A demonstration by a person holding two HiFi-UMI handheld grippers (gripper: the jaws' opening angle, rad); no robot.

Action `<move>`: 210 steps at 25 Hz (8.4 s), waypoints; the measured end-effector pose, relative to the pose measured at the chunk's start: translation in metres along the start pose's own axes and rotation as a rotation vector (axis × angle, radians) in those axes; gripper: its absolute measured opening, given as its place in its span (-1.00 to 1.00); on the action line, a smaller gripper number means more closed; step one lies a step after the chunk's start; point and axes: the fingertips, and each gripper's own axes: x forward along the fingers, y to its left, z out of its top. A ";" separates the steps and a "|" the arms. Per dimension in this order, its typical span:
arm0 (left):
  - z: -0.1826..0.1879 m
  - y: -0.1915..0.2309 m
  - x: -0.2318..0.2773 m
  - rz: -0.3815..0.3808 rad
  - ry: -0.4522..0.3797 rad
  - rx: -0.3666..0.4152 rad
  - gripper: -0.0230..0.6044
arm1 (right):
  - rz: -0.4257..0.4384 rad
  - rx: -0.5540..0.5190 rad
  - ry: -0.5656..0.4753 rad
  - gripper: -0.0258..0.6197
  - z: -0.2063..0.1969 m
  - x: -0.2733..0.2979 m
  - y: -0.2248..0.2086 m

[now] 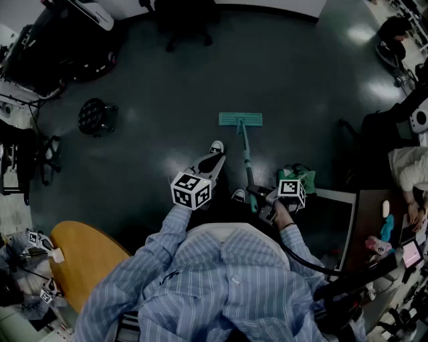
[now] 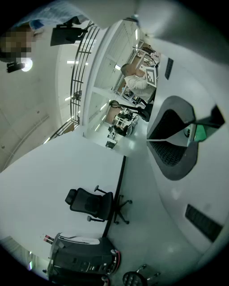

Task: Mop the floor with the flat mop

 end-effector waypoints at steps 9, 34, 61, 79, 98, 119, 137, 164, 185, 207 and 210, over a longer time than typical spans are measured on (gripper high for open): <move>-0.002 0.005 0.007 0.008 0.000 -0.007 -0.88 | 0.020 0.008 -0.003 -0.48 0.007 0.001 0.003; 0.118 0.133 0.084 0.004 0.013 -0.011 -0.88 | 0.086 0.117 -0.115 -0.47 0.127 0.056 0.134; 0.213 0.242 0.192 -0.041 0.037 -0.011 -0.88 | 0.059 0.084 -0.160 -0.47 0.362 0.137 0.294; 0.302 0.304 0.317 0.180 -0.006 -0.134 -0.88 | -0.053 -0.029 -0.117 -0.48 0.642 0.146 0.422; 0.303 0.326 0.296 0.374 -0.038 -0.223 -0.88 | -0.175 -0.060 -0.143 -0.54 0.758 0.185 0.462; 0.286 0.319 0.197 0.293 -0.060 -0.128 -0.88 | -0.179 -0.017 -0.172 -0.54 0.600 0.156 0.383; 0.212 0.246 0.097 0.066 -0.030 -0.042 -0.88 | -0.127 0.048 -0.187 -0.54 0.342 0.120 0.245; 0.066 0.007 0.057 -0.032 -0.044 -0.071 -0.88 | -0.302 -0.086 0.046 -0.54 0.020 -0.143 -0.020; 0.042 0.012 0.026 0.048 -0.055 -0.097 -0.88 | -0.180 -0.029 0.060 -0.54 0.017 -0.123 -0.007; 0.133 0.158 0.096 0.030 0.023 -0.103 -0.88 | -0.152 -0.021 -0.031 -0.54 0.196 0.013 0.146; 0.141 0.178 0.101 0.028 0.039 -0.097 -0.88 | -0.139 -0.017 -0.055 -0.54 0.227 0.039 0.173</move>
